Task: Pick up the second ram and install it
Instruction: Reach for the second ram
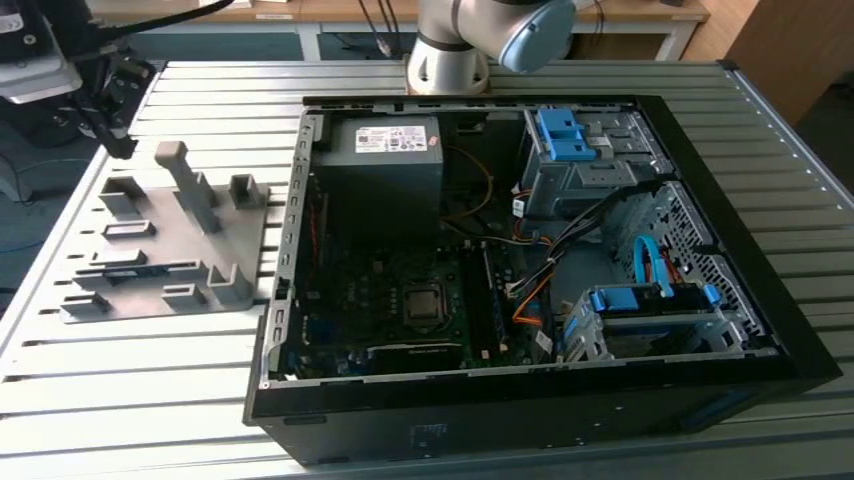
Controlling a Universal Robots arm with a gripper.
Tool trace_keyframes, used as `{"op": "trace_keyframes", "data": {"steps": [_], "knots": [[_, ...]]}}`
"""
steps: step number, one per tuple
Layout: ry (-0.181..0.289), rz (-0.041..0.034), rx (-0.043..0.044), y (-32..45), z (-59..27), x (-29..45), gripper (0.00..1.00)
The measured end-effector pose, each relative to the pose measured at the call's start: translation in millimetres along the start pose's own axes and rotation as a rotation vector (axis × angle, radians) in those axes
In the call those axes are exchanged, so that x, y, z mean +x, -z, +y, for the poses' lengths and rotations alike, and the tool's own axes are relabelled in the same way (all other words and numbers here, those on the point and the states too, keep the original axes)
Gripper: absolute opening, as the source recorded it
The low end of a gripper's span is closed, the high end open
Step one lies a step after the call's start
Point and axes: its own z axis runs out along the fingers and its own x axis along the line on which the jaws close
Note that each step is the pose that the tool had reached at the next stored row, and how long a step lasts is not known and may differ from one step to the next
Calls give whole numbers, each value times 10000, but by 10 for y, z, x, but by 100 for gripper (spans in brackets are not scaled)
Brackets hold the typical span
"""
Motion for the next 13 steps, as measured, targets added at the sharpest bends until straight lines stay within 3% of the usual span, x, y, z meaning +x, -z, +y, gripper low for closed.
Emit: {"op": "trace_keyframes", "data": {"steps": [6, 13], "knots": [[-5, 78, 6, -106, -85, 64, 10], [-1, 85, 5, -236, -115, 193, 10]]}}
